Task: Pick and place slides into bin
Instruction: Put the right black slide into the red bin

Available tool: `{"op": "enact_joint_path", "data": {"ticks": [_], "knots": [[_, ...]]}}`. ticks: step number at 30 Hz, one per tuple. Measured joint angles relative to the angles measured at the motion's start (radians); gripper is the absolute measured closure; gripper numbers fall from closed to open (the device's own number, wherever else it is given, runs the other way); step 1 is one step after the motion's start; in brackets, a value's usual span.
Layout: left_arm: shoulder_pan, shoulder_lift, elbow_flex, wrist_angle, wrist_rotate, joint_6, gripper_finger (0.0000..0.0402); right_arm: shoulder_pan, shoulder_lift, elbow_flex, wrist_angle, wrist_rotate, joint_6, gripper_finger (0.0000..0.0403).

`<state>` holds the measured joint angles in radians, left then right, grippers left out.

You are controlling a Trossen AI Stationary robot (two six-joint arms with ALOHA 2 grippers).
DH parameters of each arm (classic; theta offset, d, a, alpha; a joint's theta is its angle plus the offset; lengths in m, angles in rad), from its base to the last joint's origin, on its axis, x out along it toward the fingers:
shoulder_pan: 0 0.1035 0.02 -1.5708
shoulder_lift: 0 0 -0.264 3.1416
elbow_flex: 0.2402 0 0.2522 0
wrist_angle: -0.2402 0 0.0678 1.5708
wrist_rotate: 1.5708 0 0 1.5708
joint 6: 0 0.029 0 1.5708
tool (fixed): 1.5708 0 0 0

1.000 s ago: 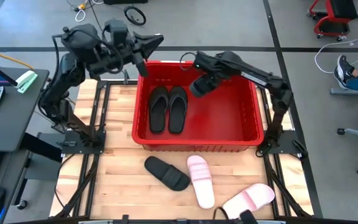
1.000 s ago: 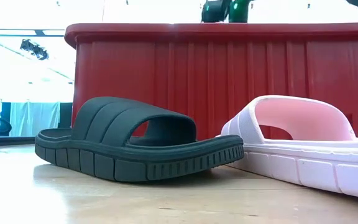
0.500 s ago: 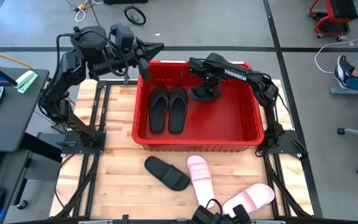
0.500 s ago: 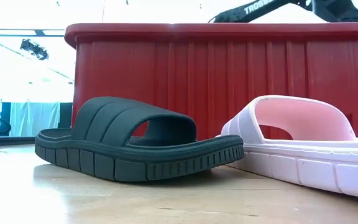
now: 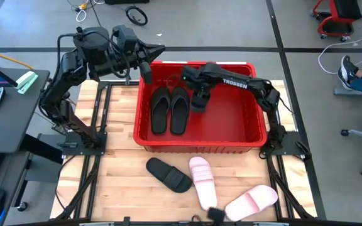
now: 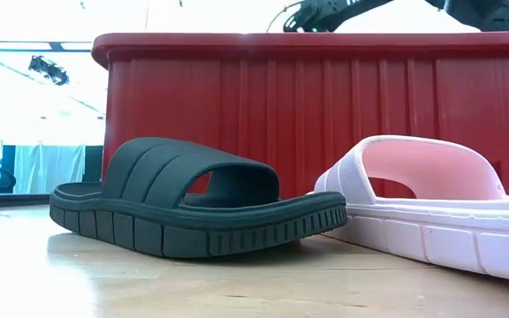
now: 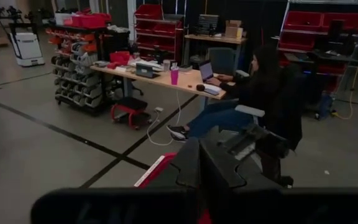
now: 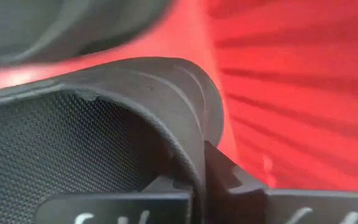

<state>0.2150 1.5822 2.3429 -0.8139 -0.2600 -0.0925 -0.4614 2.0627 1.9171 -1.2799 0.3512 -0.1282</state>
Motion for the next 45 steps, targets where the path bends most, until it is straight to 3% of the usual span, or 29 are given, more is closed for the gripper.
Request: {"op": "enact_joint_path", "data": {"ticks": [3,6,11,14,16,20,25,32,45], "knots": [[0.000,0.000,0.000,0.000,0.000,0.000,0.0391,0.052,0.003,-0.001,0.025,-0.006,-0.209,0.0393],[0.000,0.000,0.000,-0.001,0.000,0.000,0.0393,0.082,0.006,-0.016,0.104,0.048,-0.315,0.0393],[0.000,0.000,0.000,-0.002,0.000,-0.033,0.0385,0.066,0.007,-0.103,0.280,0.110,-0.341,0.0393],[0.000,0.000,0.000,-0.007,0.000,-0.061,0.0382,0.060,0.005,-0.182,0.326,0.255,-0.327,0.0393],[0.000,0.000,0.000,-0.011,0.000,-0.079,0.0384,0.053,-0.006,-0.242,0.377,0.290,-0.321,0.0393],[0.000,0.000,0.000,-0.016,0.000,-0.080,0.0393,0.041,-0.039,-0.362,0.557,0.208,-0.318,0.0393],[0.000,0.000,0.000,-0.016,0.000,-0.080,0.0392,0.046,-0.048,-0.471,0.735,0.235,-0.363,0.0393],[-0.001,0.001,0.000,-0.016,0.000,-0.081,0.0378,0.046,-0.048,-0.554,0.795,0.200,-0.337,0.0385],[0.000,0.002,0.000,-0.026,0.000,-0.081,0.0387,0.021,-0.058,-0.515,0.797,0.203,-0.293,0.0304]]}}
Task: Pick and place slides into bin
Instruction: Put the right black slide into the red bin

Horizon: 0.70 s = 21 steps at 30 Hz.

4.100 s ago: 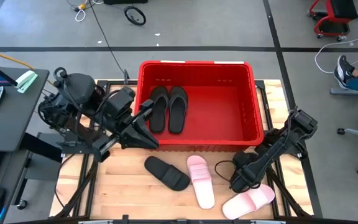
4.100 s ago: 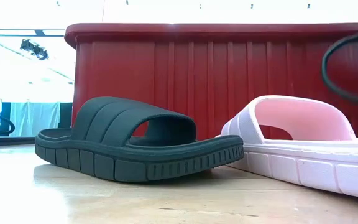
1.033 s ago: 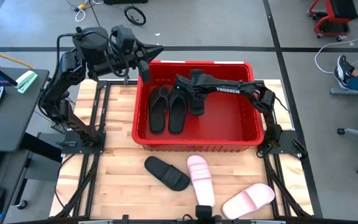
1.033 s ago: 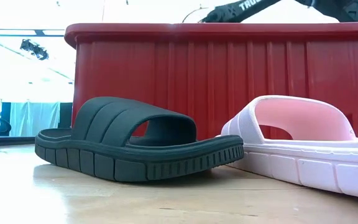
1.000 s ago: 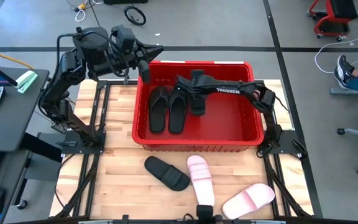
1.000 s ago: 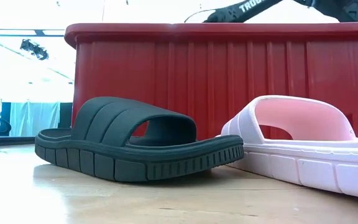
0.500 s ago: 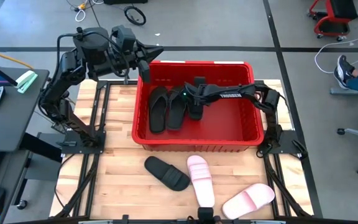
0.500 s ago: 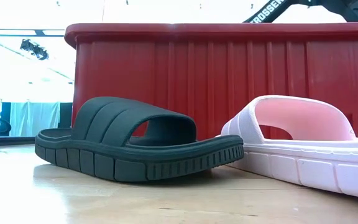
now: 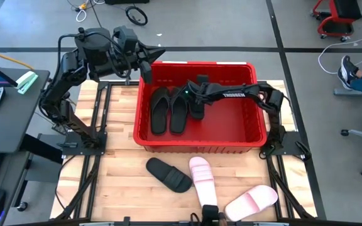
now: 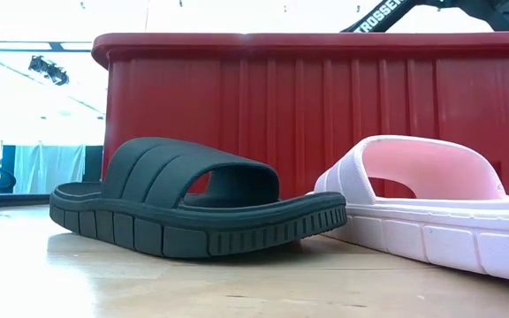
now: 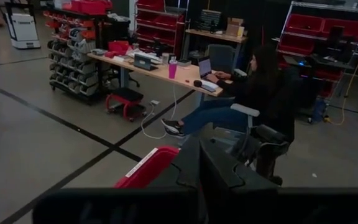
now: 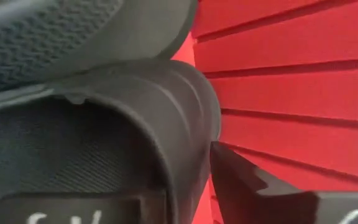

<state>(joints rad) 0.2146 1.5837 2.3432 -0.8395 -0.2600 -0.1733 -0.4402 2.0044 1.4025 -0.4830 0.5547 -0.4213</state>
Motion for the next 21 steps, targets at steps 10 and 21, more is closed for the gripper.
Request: {"op": "enact_joint_path", "data": {"ticks": [10,21], "knots": [[-0.006,0.000,0.000,-0.013,0.000,-0.007,0.0387,-0.015,0.000,-0.001,-0.089,0.032,0.003,0.0300],[-0.017,0.000,0.000,-0.027,0.000,-0.007,0.0382,-0.009,-0.001,-0.001,-0.103,0.067,0.126,0.0306]]}}
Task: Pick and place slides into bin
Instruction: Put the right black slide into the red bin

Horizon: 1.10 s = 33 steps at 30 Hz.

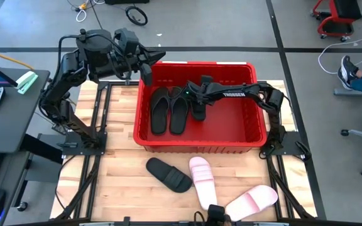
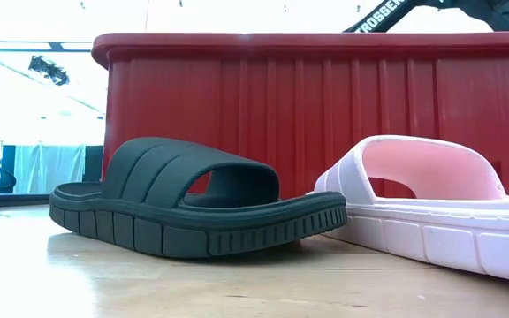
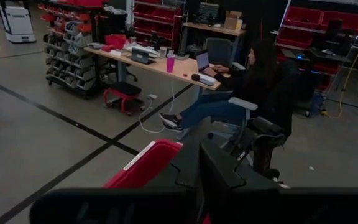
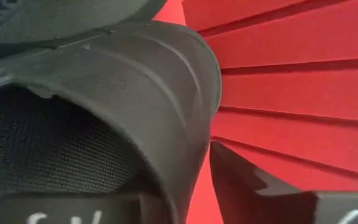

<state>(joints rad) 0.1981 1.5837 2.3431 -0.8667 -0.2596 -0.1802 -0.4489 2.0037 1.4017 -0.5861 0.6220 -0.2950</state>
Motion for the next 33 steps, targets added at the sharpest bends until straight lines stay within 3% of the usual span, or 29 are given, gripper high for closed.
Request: {"op": "enact_joint_path", "data": {"ticks": [7,13,19,33], "knots": [[0.000,0.000,0.000,-0.001,0.000,0.000,0.0386,0.001,-0.010,0.000,-0.041,-0.013,-0.010,0.0390],[0.000,0.000,0.000,-0.003,0.000,0.000,0.0393,0.020,-0.039,0.000,-0.071,0.032,0.011,0.0376],[0.000,0.000,0.000,-0.004,0.000,0.000,0.0380,0.009,-0.040,0.000,-0.003,-0.030,-0.009,0.0392],[-0.003,0.000,0.000,-0.025,0.000,-0.021,0.0392,-0.009,-0.031,-0.004,-0.021,-0.059,-0.007,0.0366]]}}
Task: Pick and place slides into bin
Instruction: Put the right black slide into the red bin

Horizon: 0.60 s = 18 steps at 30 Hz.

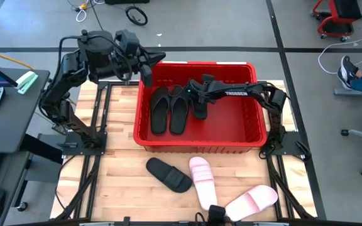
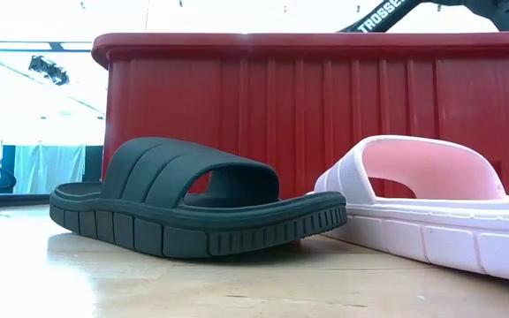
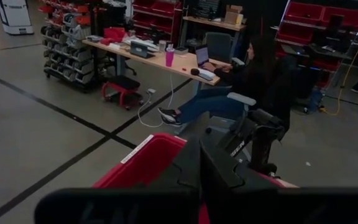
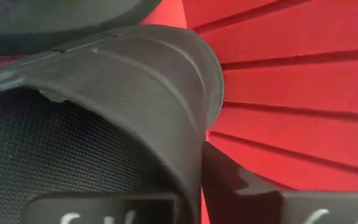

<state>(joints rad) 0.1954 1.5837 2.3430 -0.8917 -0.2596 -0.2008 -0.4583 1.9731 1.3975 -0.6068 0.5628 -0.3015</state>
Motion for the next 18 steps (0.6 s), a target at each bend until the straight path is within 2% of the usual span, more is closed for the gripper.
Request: {"op": "enact_joint_path", "data": {"ticks": [9,18], "knots": [[-0.010,0.000,0.000,-0.006,0.000,-0.007,0.0384,0.006,-0.023,0.034,-0.131,-0.020,0.067,0.0313],[-0.010,0.000,0.000,-0.007,0.001,-0.032,0.0390,0.023,-0.056,0.042,-0.166,-0.129,0.057,0.0297]]}}
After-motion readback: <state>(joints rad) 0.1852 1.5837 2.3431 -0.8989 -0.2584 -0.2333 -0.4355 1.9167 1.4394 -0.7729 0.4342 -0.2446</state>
